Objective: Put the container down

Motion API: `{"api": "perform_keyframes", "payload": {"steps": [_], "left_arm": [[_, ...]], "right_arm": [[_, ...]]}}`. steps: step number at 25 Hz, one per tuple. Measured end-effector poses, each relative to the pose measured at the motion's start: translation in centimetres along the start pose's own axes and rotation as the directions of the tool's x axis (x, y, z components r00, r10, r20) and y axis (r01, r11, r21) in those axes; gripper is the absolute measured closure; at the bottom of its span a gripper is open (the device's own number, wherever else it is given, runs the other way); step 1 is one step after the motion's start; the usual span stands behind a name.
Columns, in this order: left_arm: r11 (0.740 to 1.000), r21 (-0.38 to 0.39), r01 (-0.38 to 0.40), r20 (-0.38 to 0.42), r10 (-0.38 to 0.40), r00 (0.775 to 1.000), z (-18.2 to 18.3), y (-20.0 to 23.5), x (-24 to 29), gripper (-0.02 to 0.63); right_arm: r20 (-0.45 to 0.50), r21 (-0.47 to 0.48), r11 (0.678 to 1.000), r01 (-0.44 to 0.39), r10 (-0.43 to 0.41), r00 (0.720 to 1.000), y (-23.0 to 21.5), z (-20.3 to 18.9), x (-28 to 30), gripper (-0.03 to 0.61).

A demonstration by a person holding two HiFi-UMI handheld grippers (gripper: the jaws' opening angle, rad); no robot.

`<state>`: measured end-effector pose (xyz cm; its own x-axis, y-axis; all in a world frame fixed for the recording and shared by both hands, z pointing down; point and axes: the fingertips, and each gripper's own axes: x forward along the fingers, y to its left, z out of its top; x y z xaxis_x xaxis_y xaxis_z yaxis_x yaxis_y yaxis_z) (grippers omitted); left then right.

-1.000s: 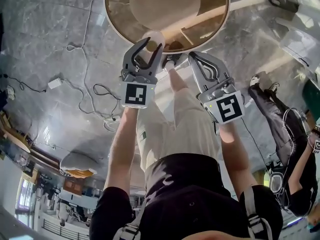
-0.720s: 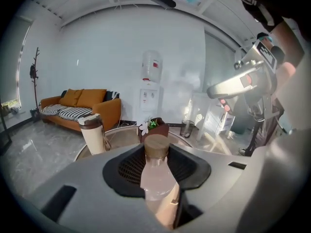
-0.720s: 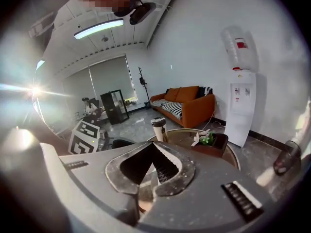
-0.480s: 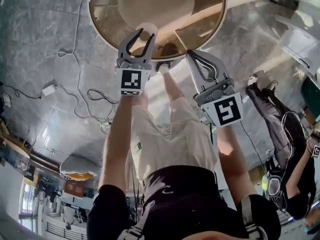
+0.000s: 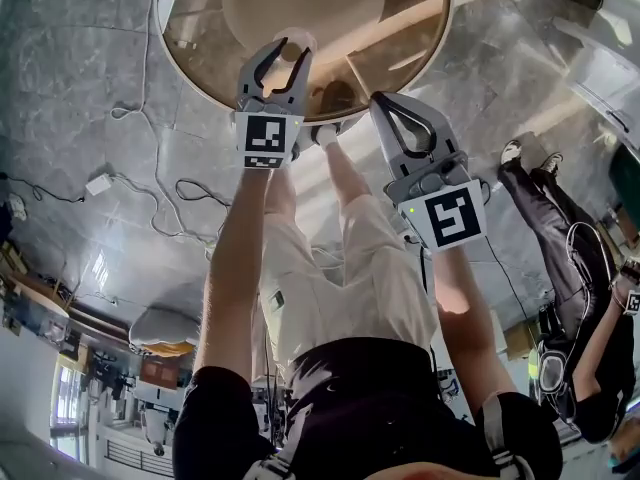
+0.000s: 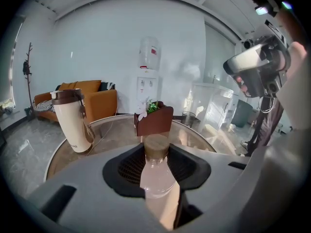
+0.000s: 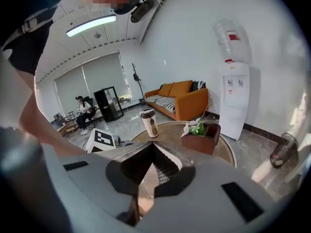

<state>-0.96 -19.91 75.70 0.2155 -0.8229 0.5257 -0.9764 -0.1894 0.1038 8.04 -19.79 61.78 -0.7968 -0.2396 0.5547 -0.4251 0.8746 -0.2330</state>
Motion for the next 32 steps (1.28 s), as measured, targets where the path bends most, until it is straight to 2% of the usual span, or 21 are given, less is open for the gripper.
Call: {"api": "perform_keyframes", "payload": {"steps": [9,13,23,32], "left_arm": [[0.999,0.036,0.018,-0.024,-0.017,1.000,-0.9,-0.9,2.6,0.466],[0.999,0.043,0.024,-0.034,-0.022,0.999,-1.5,-0.9,3.4,0.466],[1.000,0.027,0.010,-0.050,-0.009,0.999,-2.8,-0.8,3.9,0.467],[0.998,0.054,0.034,-0.055,-0.031,0.998,-3.0,-1.2,3.8,0.466]], "right_arm": [[-0.041,0.022,1.000,-0.004,0.005,0.999,-1.1,-1.9,-0.1,0.574],[-0.016,0.031,0.999,0.013,-0.012,1.000,-1.6,-1.7,0.4,0.574],[-0.058,0.009,0.999,0.031,-0.031,0.998,-1.7,-2.4,0.5,0.574],[-0.057,0.014,0.999,0.050,-0.049,0.997,-1.2,-2.7,-0.1,0.574]]}}
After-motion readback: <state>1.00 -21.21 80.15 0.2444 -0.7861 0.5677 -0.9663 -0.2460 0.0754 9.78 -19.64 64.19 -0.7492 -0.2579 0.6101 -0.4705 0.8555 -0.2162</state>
